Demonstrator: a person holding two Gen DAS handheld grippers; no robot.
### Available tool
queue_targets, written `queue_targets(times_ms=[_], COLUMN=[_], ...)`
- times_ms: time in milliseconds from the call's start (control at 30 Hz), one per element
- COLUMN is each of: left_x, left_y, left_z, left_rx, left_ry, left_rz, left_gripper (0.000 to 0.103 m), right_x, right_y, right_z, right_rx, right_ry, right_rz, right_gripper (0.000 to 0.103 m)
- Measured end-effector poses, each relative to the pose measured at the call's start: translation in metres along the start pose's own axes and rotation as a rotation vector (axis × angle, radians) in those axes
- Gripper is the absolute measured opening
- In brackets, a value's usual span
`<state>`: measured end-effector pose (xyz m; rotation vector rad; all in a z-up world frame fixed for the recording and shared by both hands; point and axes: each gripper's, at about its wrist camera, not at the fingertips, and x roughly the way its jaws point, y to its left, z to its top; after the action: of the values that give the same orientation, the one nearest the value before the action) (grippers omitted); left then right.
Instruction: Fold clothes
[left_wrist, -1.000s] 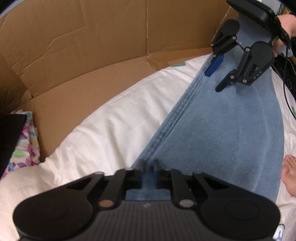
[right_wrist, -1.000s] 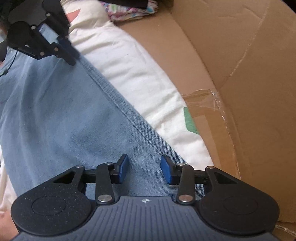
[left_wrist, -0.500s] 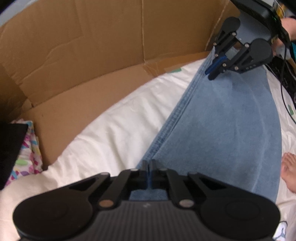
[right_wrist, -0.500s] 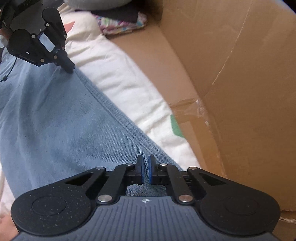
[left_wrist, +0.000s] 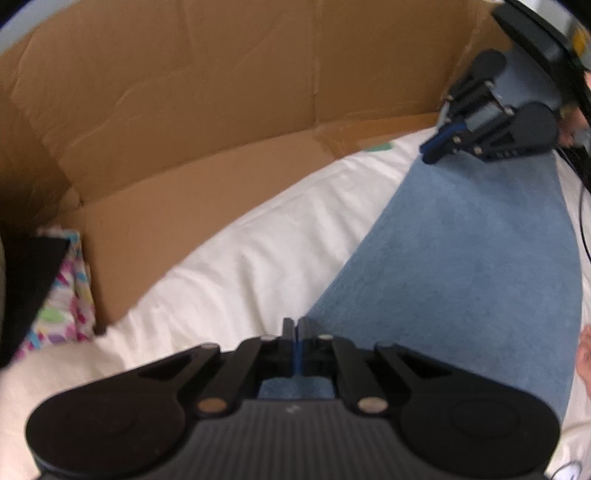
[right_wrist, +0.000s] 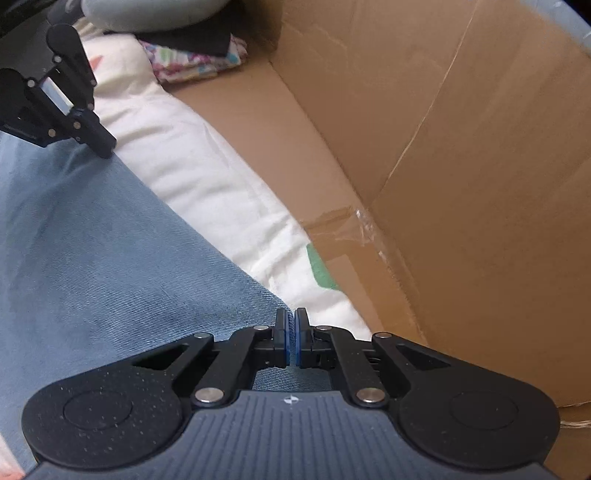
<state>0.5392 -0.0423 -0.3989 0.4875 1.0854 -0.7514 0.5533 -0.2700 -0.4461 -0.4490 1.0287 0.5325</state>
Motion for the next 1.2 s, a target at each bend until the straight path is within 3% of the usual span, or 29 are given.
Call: queue_targets(times_ms=[133, 333, 733, 867, 967, 1000, 1167, 1200], left_x=[0.003, -0.003, 0.026, 0.044, 0.056, 0.061, 0.076, 0.077], left_y=[-0.001, -0.022, -0.097, -0.115, -0.122, -0.124, -0.134, -0.135], left_z=[0.009, 0.031, 0.092, 0.108, 0.116, 0.119, 0.128, 0.129], left_rx=[-0.040, -0.030, 0.023, 0.029, 0.020, 0.017, 0.013, 0.015], left_ry=[-0.004, -0.081, -0.201, -0.200, -0.191, -0.188, -0.176, -0.179], left_rz=[0.017, -0.038, -0.140, -0.168, -0.184, -0.189, -0.212, -0.212], left_gripper=[0.007, 0.013, 0.041, 0.042, 0.042, 0.042, 0.038, 0.033], right_x=[-0.018, -0.060, -0.095, -0.100, -0.106, -0.109, -0.118, -0.119], right_y=[-0.010, -0.021, -0.038, -0.046, -0.052, -0.053, -0.052, -0.051], right_z=[-0.006, -0.040, -0.128, -0.156, -0.176, -0.182, -0.213, -0.219], right_rx=[0.116, 0.273, 0.549, 0.630, 0.705, 0.725, 0.800, 0.816], right_ry=[-0.095, -0.194, -0.169, -0.147, -0.150, -0.151, -0.122, -0.115], right_rz=[-0.036, -0.109, -0.238, -0.306, -0.342, -0.353, -0.384, -0.387], right_gripper=[0.014, 0.014, 0.014, 0.017, 0.040, 0.042, 0.042, 0.043])
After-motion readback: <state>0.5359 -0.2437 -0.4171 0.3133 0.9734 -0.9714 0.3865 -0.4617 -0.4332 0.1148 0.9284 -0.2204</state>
